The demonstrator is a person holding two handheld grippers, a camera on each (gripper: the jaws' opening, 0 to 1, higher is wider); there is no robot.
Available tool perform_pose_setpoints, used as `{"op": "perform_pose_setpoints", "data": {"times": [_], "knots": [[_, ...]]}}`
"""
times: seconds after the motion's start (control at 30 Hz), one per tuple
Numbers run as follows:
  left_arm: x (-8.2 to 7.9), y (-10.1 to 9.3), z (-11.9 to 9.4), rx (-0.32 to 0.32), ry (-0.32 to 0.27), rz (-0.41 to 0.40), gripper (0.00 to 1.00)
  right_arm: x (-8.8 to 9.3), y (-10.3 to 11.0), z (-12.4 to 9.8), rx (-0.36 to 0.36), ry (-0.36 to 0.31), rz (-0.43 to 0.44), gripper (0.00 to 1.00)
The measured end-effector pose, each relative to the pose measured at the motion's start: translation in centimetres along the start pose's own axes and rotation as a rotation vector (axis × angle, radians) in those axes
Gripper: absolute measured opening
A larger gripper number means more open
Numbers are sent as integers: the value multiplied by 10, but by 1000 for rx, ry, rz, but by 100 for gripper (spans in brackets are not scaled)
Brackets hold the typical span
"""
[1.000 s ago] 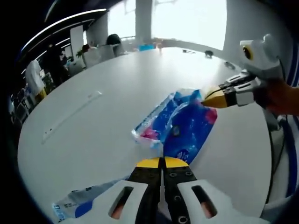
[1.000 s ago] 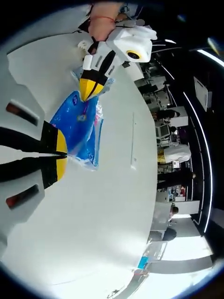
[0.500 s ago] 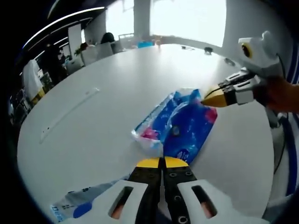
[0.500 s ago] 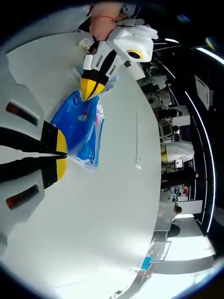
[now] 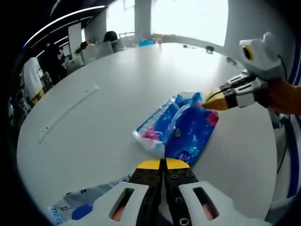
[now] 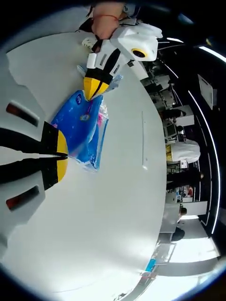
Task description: Arrange the tabletop items into an orderly group along one side of the table until the central work area is clear of visible clutter.
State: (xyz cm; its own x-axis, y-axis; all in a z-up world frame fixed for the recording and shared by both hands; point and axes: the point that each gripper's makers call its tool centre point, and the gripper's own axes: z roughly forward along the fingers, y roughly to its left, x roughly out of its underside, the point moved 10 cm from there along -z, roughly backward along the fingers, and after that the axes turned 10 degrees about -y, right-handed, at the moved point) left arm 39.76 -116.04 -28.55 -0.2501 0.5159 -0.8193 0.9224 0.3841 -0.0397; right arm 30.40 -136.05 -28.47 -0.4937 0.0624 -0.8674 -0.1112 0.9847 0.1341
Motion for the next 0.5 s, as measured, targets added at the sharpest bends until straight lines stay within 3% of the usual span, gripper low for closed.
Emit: {"op": "perform_pose_setpoints", "data": {"times": [0.5], "knots": [[3, 0, -1, 11, -6, 9, 0, 2, 7, 0, -5, -7, 27, 2]]}}
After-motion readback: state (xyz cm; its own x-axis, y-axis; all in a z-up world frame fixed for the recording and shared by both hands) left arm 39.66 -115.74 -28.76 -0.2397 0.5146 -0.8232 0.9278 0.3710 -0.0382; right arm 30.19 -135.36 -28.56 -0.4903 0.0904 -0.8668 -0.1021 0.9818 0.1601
